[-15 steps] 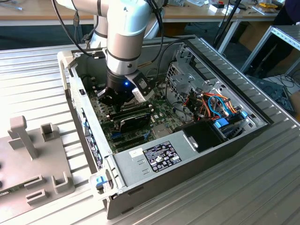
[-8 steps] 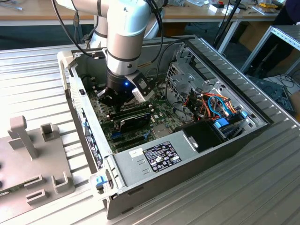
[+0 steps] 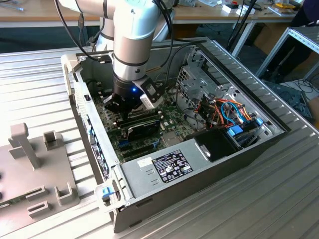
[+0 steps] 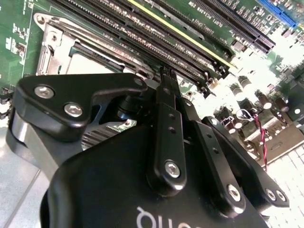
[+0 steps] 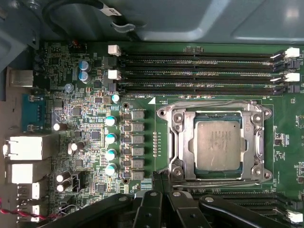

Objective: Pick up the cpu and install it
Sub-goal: 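Install the second cpu locking lever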

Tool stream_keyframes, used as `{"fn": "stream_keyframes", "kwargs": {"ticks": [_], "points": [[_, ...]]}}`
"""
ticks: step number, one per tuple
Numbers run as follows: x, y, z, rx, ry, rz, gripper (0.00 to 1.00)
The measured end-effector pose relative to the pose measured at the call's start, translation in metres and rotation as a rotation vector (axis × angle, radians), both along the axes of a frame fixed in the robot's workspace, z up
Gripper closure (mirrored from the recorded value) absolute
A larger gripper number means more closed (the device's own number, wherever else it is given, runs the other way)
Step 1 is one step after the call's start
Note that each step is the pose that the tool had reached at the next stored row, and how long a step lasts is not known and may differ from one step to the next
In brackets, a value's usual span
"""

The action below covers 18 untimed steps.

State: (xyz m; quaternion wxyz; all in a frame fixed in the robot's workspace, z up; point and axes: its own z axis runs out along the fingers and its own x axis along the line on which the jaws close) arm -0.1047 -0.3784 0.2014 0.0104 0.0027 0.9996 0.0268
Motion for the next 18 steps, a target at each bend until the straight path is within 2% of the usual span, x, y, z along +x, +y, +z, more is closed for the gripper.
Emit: {"fn": "stream_keyframes", "kwargs": {"ticks": [5, 10, 18], "points": [[-0.0001, 0.0, -0.0001, -0.0002, 0.0006, 0.0, 0.89], [-0.0001, -0.0021, -0.0001, -0.0065, 0.0006, 0.0, 0.89], [-0.0001, -0.002, 0.0, -0.0075, 0.0008, 0.0, 0.89]]}}
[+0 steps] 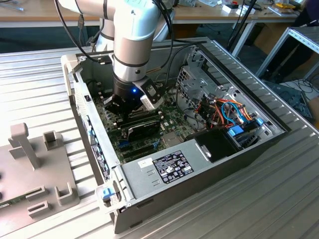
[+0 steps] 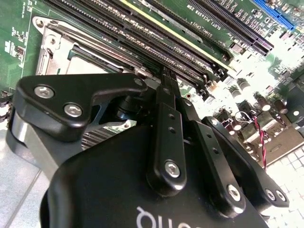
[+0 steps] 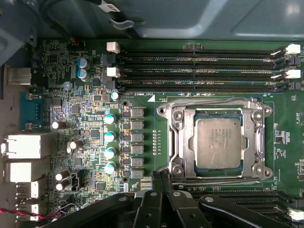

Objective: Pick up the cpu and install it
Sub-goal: 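Install the second cpu locking lever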

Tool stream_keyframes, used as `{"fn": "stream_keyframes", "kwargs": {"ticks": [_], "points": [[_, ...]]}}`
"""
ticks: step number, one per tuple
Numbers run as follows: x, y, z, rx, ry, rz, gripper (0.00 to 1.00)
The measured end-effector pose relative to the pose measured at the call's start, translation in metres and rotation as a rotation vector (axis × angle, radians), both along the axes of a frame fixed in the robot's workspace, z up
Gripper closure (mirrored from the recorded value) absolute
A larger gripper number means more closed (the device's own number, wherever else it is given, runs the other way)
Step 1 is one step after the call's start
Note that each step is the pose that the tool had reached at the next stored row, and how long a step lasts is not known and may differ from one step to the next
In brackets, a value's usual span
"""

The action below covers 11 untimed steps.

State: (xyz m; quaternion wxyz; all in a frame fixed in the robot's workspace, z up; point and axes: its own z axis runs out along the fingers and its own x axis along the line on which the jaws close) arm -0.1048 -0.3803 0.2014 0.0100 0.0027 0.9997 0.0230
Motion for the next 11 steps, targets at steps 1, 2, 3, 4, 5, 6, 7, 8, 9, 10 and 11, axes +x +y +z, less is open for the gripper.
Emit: {"fn": "stream_keyframes", "kwargs": {"ticks": [1, 2, 3, 4, 5, 6, 7, 8, 9, 10, 11], "points": [[0.0, 0.0005, 0.0005, -0.0002, 0.0, 0.0, 0.89], [0.0, 0.0009, 0.0011, 0.0, -0.0002, 0.0, 0.89], [0.0, 0.0015, 0.0017, 0.0006, -0.0005, 0.0, 0.89], [0.0, 0.0022, 0.0029, 0.0004, -0.0002, 0.0, 0.89], [0.0, 0.0027, 0.0035, 0.0002, -0.0002, 0.0, 0.89], [0.0, 0.0033, 0.0042, 0.0004, -0.0002, 0.0, 0.89], [0.0001, 0.0036, 0.0051, 0.0004, -0.0002, 0.0, 0.89], [0.0, 0.0037, 0.0063, 0.0004, -0.0003, 0.0, 0.89], [0.0, 0.0037, 0.007, 0.0004, -0.0002, 0.0, 0.89], [0.0, 0.0037, 0.0073, 0.0005, -0.0002, 0.0, 0.89], [0.0, 0.0039, 0.0076, 0.0005, -0.0002, 0.0, 0.89]]}}
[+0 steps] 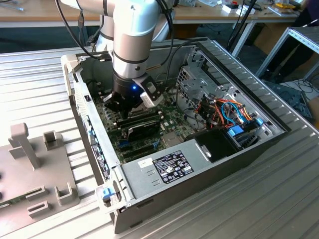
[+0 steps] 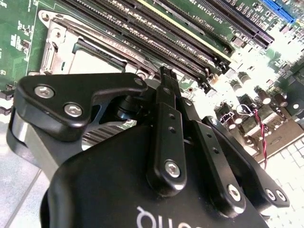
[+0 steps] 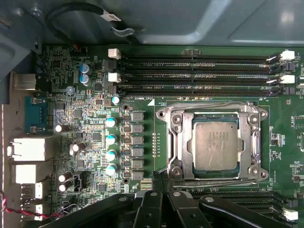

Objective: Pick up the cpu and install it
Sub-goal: 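Install the second cpu locking lever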

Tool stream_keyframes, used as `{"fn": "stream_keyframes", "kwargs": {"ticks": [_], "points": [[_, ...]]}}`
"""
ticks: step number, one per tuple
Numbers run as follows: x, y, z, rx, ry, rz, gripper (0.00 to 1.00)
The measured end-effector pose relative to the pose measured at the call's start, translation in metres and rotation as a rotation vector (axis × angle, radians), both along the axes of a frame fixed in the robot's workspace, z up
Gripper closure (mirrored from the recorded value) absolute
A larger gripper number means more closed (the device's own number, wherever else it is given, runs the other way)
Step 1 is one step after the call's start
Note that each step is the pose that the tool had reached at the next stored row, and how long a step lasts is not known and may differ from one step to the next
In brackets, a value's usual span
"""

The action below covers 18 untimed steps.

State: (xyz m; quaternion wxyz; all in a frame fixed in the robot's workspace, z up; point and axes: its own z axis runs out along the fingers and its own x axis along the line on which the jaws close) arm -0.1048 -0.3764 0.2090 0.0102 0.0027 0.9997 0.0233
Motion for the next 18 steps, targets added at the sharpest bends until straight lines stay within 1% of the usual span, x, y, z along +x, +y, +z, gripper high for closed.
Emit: {"fn": "stream_keyframes", "kwargs": {"ticks": [8, 12, 18], "points": [[0.0, 0.003, 0.0004, -0.0001, 0.0001, 0.0, 0.89], [0.0, 0.0031, -0.0002, 0.0, -0.0006, 0.0, 0.89], [0.0, 0.0031, -0.0032, -0.0001, -0.0025, 0.0, 0.89]]}}
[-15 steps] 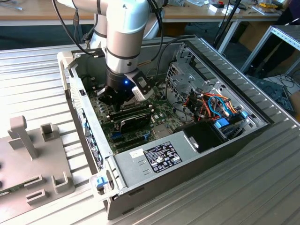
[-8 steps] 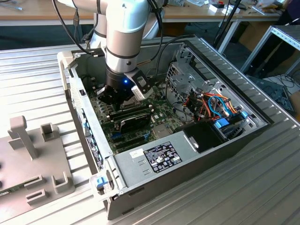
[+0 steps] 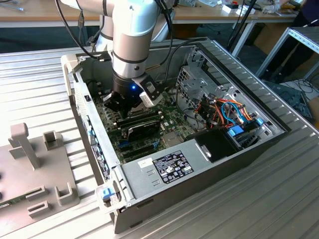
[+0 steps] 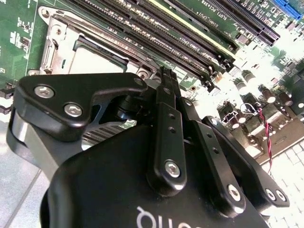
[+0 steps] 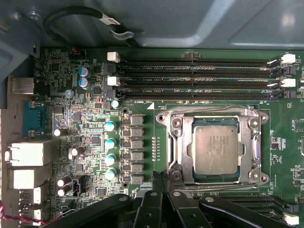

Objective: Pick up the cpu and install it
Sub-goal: 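Install the second cpu locking lever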

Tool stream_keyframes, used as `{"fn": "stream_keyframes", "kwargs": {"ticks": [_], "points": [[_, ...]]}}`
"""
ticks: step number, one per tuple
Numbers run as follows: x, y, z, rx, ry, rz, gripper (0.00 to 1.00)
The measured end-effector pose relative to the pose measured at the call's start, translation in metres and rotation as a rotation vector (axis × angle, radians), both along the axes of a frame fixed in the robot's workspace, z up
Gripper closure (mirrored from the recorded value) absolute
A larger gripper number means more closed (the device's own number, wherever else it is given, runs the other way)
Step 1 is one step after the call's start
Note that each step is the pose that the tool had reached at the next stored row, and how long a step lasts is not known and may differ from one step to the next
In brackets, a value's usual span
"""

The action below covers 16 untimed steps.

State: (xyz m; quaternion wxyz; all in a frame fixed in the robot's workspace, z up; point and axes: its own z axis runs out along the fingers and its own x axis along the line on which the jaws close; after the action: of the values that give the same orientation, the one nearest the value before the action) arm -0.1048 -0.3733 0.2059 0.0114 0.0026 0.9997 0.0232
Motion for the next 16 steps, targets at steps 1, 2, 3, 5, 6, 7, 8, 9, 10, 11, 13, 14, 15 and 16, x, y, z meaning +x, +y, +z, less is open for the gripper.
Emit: {"fn": "stream_keyframes", "kwargs": {"ticks": [1, 2, 3, 5, 6, 7, 8, 9, 10, 11, 13, 14, 15, 16], "points": [[0.0, 0.0, -0.0005, 0.0, -0.0002, 0.0, 0.89], [0.0, 0.0, -0.0013, 0.0001, -0.0004, 0.0, 0.89], [0.0, 0.0, -0.0017, 0.0001, -0.0005, 0.0, 0.89], [0.0, 0.0, -0.0026, -0.0007, -0.0005, 0.0, 0.89], [0.0, 0.0, -0.0031, -0.0009, -0.0005, 0.0, 0.89], [0.0, -0.0001, -0.0036, -0.0012, -0.0005, 0.0, 0.89], [0.0, 0.0, -0.0042, -0.0014, -0.0004, 0.0, 0.89], [0.0, 0.0, -0.0047, -0.0019, -0.0004, 0.0, 0.89], [-0.0001, -0.0001, -0.005, -0.0032, -0.0002, 0.0, 0.89], [-0.0001, -0.0001, -0.0051, -0.0043, -0.0002, 0.0, 0.89], [-0.0001, 0.0, -0.0053, -0.0097, -0.0005, 0.0, 0.89], [-0.0001, 0.0, -0.0053, -0.0147, -0.0005, 0.0, 0.89], [0.0001, 0.0003, -0.0056, -0.0283, -0.0008, 0.0, 0.89], [0.0001, 0.0001, -0.0054, -0.0306, -0.0008, 0.0, 0.89]]}}
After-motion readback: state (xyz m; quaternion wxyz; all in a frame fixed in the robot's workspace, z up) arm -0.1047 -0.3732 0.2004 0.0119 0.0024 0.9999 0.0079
